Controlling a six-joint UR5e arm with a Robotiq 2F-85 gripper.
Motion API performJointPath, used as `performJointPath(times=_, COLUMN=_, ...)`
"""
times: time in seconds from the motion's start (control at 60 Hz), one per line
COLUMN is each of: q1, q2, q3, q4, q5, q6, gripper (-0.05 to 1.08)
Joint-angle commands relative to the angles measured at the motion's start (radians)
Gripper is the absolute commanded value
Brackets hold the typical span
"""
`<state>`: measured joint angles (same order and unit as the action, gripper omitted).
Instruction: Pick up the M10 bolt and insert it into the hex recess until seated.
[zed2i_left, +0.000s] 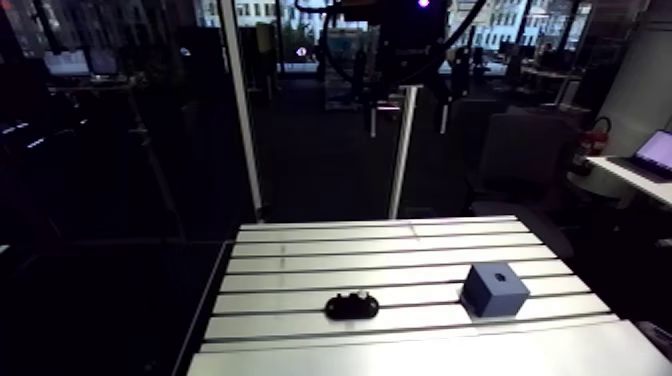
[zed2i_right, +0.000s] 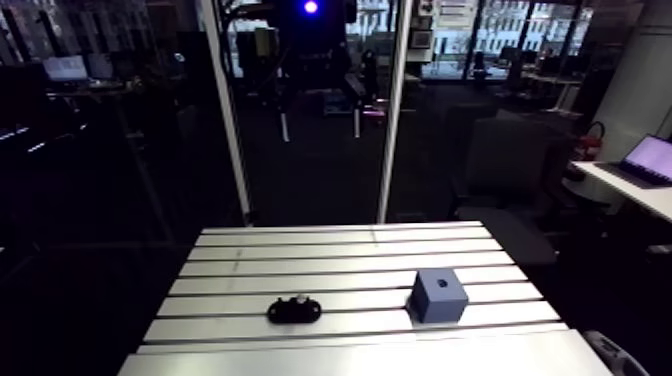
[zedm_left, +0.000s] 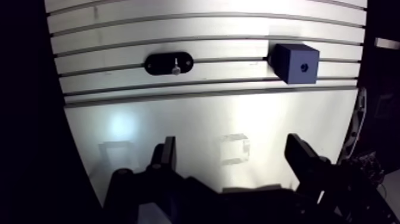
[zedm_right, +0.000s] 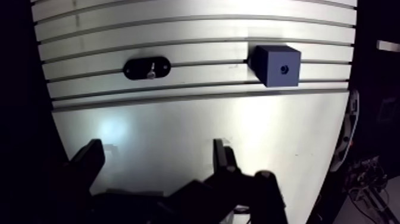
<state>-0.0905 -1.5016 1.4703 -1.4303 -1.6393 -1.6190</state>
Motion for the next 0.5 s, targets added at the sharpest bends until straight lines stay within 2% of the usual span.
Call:
performJointPath(times=0.017, q1=0.002, q2=0.016, q3=-0.008, q4=0.000, q5=-0.002, q6=0.000, gripper=0.01)
performJointPath(times=0.5, q1=0.003, q2=0.018, q3=-0.015, q4=0.000, q5=-0.001, q6=0.000, gripper=0.01)
